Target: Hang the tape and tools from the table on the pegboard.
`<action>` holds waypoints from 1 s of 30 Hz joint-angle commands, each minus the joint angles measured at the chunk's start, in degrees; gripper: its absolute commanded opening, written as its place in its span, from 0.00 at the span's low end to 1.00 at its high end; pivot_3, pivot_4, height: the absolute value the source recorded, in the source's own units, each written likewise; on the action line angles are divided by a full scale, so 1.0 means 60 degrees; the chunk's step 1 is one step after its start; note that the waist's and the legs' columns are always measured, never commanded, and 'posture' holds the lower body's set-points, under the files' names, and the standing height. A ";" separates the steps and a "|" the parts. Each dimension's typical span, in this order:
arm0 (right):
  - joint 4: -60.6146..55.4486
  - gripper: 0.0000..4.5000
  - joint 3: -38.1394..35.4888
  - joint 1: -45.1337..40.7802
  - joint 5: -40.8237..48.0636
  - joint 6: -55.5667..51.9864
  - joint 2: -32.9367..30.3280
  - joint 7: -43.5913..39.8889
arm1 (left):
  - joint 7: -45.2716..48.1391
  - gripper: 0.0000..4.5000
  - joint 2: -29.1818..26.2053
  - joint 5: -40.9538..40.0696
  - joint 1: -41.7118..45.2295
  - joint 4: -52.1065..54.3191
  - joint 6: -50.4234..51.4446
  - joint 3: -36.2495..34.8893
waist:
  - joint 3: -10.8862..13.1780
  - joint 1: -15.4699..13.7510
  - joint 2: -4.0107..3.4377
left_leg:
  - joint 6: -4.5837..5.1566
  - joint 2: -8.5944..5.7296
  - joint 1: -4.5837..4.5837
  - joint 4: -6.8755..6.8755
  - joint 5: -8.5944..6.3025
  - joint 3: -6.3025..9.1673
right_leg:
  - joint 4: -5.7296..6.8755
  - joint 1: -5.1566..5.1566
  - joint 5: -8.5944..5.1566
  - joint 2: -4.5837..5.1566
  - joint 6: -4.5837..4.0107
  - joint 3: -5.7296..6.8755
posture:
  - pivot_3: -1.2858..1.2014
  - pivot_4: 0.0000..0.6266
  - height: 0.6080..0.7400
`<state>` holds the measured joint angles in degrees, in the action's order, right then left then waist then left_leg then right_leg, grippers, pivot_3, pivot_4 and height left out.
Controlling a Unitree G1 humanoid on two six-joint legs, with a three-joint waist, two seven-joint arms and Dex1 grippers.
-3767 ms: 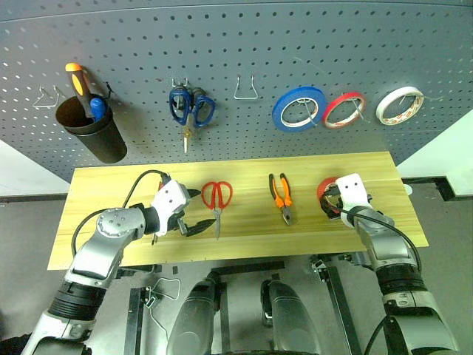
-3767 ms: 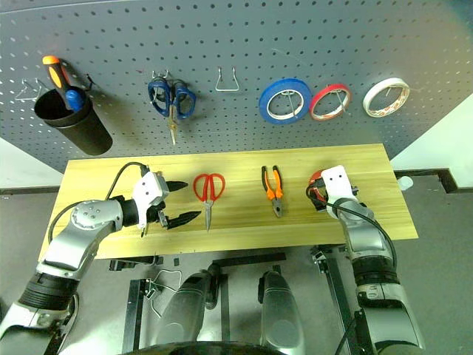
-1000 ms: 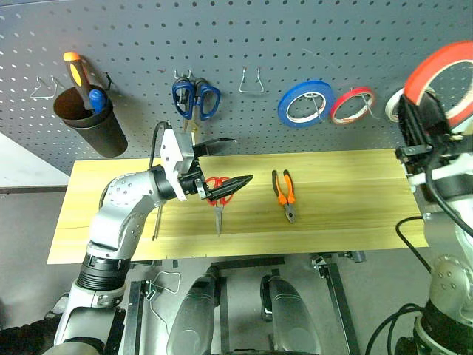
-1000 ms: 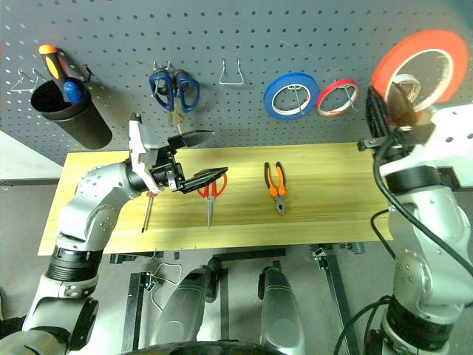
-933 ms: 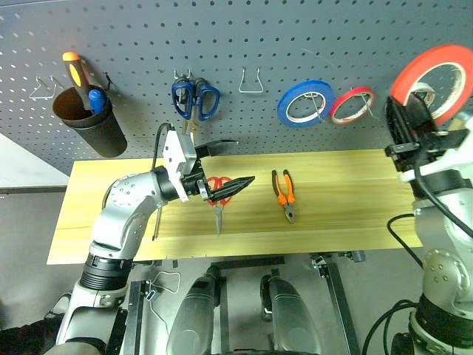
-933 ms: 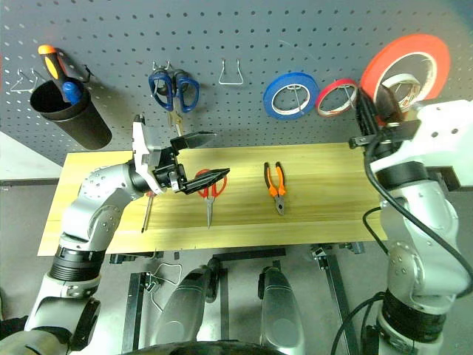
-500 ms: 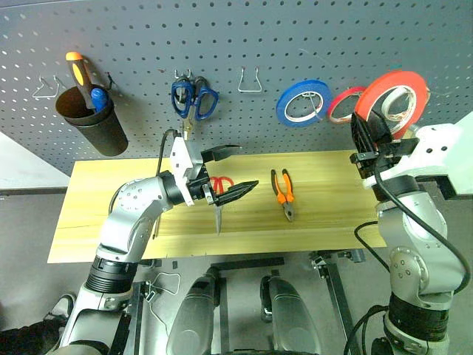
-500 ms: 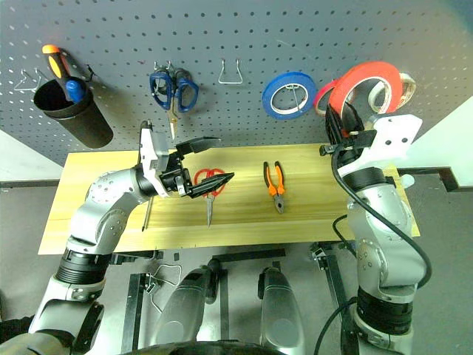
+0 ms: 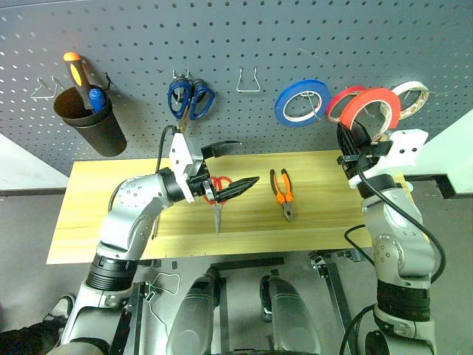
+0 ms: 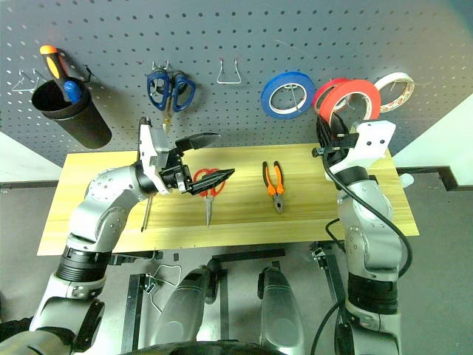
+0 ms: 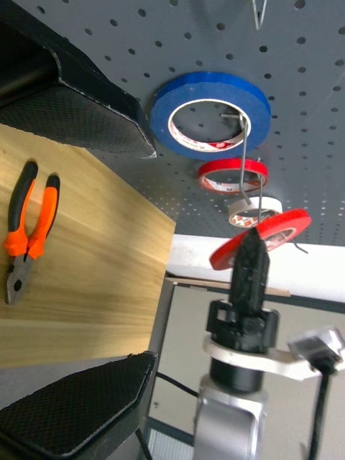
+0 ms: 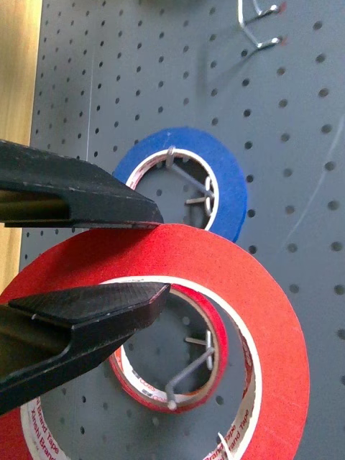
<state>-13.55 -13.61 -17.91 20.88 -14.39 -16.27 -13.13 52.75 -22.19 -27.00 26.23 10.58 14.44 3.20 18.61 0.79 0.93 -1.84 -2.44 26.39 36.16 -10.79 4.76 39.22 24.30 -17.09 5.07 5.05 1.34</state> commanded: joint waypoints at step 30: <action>0.4019 0.99 0.1299 -0.1009 -0.2698 -0.0441 -0.0861 0.0048 | -0.1029 1.00 -0.0172 -0.0025 -0.0371 0.1214 0.0092 -0.0167 | 0.0000 -0.0037 0.0001 | -0.0018 0.0000 -0.0004 -0.0002 0.0011 -0.0005 | 0.0018 0.0005 0.0002 -0.0001 -0.0003 -0.0006 | 0.55 0.52 0.72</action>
<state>17.17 -7.01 -26.90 6.11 -11.10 -20.04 -12.33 47.24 -22.78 -27.43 24.55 14.68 14.87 2.56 18.61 0.57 0.93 -1.94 -2.43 26.36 36.13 -10.73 4.75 39.33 24.34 -17.08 5.05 5.02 1.31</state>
